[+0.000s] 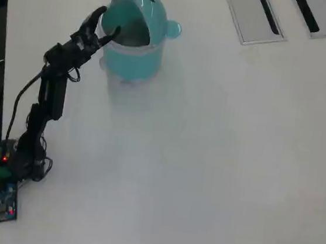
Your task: Grasp RGB lego blocks and put them in the bin one by one.
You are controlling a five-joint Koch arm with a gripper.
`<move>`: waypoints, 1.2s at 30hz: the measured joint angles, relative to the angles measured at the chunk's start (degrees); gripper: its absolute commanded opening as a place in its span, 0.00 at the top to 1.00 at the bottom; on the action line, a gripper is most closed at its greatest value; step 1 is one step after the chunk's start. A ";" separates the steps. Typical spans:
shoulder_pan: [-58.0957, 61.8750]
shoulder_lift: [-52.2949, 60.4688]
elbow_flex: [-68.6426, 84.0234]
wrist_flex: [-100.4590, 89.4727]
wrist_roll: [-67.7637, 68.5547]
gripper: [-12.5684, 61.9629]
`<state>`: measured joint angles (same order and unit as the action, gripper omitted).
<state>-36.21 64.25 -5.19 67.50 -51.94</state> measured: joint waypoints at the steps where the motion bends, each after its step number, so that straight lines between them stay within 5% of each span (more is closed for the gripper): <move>1: -0.26 1.93 2.37 0.44 0.00 0.50; 14: -2.72 26.54 24.96 1.41 -0.09 0.49; 28: -0.79 28.56 31.03 2.20 -0.09 0.44; 36: 4.04 40.87 58.01 -7.47 2.37 0.44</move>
<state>-32.17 105.12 52.82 60.03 -49.57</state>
